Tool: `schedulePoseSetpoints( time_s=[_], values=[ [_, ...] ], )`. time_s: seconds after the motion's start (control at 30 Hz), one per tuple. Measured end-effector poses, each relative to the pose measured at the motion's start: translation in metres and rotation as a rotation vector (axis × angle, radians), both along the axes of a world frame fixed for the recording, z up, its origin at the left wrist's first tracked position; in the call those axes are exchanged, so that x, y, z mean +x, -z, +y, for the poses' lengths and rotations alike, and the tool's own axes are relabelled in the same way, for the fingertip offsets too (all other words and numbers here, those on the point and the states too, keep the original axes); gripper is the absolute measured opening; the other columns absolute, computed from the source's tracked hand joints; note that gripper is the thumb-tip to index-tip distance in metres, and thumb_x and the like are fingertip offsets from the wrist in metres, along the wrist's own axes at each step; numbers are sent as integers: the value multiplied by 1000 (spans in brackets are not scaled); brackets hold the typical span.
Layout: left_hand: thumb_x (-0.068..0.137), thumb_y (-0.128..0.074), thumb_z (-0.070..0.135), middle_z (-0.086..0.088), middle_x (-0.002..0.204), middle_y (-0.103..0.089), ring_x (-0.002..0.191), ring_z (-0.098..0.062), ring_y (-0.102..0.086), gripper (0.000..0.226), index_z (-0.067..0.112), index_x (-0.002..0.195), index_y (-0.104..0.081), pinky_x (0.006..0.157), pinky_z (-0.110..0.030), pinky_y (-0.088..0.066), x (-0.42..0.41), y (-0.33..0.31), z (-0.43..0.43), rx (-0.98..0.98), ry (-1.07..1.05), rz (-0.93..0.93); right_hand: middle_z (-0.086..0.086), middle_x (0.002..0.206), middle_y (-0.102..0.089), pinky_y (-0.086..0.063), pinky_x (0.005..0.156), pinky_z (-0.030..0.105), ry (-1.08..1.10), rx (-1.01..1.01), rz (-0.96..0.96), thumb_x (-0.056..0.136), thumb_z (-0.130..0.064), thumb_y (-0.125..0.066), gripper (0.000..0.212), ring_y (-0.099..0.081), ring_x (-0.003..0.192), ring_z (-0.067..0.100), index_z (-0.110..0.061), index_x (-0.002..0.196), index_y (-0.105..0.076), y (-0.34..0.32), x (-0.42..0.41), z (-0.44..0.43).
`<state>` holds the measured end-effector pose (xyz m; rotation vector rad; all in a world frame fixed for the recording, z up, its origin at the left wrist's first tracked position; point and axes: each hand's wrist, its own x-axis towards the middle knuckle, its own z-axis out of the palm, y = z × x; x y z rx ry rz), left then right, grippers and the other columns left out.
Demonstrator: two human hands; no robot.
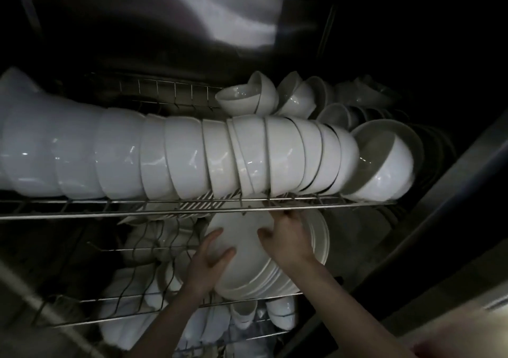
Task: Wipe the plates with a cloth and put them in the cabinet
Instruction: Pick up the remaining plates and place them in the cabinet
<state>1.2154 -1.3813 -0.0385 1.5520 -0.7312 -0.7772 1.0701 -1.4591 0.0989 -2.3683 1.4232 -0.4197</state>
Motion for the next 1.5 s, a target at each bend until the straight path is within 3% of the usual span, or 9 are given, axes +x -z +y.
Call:
schedulePoseSetpoints(
  time_s=[0.43, 0.57, 0.8, 0.9, 1.0, 1.07, 1.3, 1.4, 1.5],
  values=[
    [70, -22, 89, -5, 161, -19, 151, -26, -12, 88, 60, 151, -5, 121, -42, -11, 17, -1, 11, 465, 232, -436, 17, 141, -36, -39, 103, 38, -26, -36, 142, 89, -35, -54, 63, -43, 124, 39, -41, 147, -31, 7, 10, 4],
    [98, -17, 70, 1, 170, 5, 154, -34, 10, 63, 60, 146, 23, 122, -53, 1, 26, 3, 16, 621, 366, -734, 15, 146, -29, -36, 101, 36, -27, -105, 149, 88, -37, -55, 69, -40, 123, 36, -39, 150, -24, 10, 16, 14],
    [51, 32, 93, 6, 169, 15, 154, -36, 11, 119, 50, 157, -1, 120, -64, 0, 40, 7, 26, 673, 386, -942, 6, 161, -12, -11, 116, 33, -110, -98, 74, 91, -42, -52, 78, -15, 144, 32, -29, 155, -11, 28, 10, 17],
    [88, -9, 83, 5, 169, 9, 155, -35, 1, 69, 61, 146, 19, 121, -61, -7, 43, 5, 26, 660, 353, -829, 6, 162, -16, 0, 121, 41, -105, -160, 104, 92, -52, -49, 77, -7, 148, 34, -28, 156, -13, 31, 10, 19],
    [95, -23, 72, 6, 167, 2, 151, -42, -22, 75, 48, 155, 15, 114, -67, -27, 47, 6, 31, 507, 254, -1037, 8, 161, -23, 5, 120, 52, -118, -281, 192, 91, -62, -35, 76, -7, 150, 33, -26, 156, -19, 36, 10, 26],
    [75, -3, 91, 0, 169, 7, 155, -36, -2, 92, 49, 155, 13, 122, -60, -11, 51, 7, 36, 636, 333, -991, 11, 160, -25, 8, 118, 56, -124, -329, 243, 88, -66, -20, 79, -9, 151, 31, -25, 155, -22, 37, 11, 31],
    [90, -53, 67, 9, 159, -25, 152, -16, -24, 65, 41, 148, -41, 121, -32, -25, 47, -5, 50, 289, 297, -634, 22, 147, -45, -15, 114, 67, -83, -388, 285, 91, -62, -25, 74, -37, 141, 38, -14, 141, -52, 37, 17, 39],
    [70, -50, 92, 20, 162, -7, 152, -3, 0, 79, 76, 137, -13, 121, -30, -15, 46, -6, 67, 282, 503, -511, 25, 141, -51, -22, 112, 68, -106, -443, 272, 92, -59, -31, 69, -44, 136, 40, -12, 133, -60, 41, 19, 43],
    [57, -57, 94, 13, 165, 9, 151, -8, 14, 104, 72, 141, 0, 119, -29, -8, 48, -6, 71, 362, 554, -607, 28, 136, -54, -27, 111, 66, -125, -492, 279, 92, -60, -40, 63, -48, 131, 43, -14, 127, -66, 46, 21, 46]
  ],
)
